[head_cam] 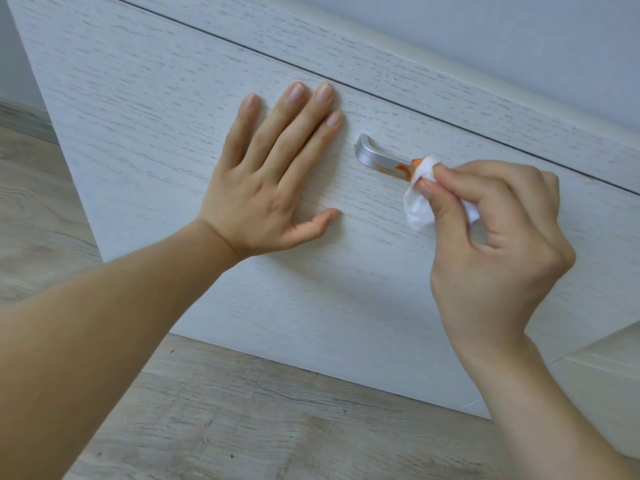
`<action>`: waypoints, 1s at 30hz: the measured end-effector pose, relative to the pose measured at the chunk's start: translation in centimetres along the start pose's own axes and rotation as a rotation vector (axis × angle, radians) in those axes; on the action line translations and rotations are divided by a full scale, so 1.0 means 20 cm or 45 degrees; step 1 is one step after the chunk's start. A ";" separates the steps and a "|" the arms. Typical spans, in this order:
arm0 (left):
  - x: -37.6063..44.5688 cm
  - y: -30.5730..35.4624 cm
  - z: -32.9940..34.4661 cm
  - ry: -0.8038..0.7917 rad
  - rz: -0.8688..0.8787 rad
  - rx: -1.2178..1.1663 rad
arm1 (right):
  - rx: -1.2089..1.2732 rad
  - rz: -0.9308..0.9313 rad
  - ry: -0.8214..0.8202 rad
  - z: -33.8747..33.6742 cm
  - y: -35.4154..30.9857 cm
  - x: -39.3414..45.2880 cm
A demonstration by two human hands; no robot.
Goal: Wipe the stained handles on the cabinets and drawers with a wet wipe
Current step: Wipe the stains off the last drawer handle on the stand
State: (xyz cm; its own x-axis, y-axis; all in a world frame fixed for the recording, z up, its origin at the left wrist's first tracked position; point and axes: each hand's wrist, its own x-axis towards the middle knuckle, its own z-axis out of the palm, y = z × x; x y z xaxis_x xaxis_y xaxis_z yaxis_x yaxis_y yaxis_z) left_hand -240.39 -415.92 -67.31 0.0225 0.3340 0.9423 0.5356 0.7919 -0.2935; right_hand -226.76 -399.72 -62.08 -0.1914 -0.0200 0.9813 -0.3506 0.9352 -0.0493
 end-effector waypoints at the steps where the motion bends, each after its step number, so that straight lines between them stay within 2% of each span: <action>1: 0.00 0.00 0.00 0.003 0.001 -0.002 | 0.004 -0.002 -0.003 0.00 0.00 0.00; 8: -0.01 -0.03 -0.01 0.023 0.060 0.010 | 0.093 -0.003 -0.009 -0.02 0.00 0.01; 15: -0.01 -0.03 0.00 0.023 0.064 0.040 | -0.034 -0.084 -0.013 0.04 -0.01 0.02; 28: -0.02 -0.04 0.00 0.016 0.087 0.053 | 0.007 -0.208 -0.049 0.06 -0.02 0.04; 30: -0.02 -0.03 0.01 0.019 0.077 0.065 | 0.039 -0.158 -0.049 0.05 -0.02 0.04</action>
State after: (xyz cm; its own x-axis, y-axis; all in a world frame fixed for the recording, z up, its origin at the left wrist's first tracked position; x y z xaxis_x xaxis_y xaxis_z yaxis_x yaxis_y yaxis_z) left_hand -240.91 -416.55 -67.57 0.0660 0.3749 0.9247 0.4890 0.7957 -0.3575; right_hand -227.67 -400.36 -61.41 -0.1796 -0.1489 0.9724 -0.4017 0.9134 0.0657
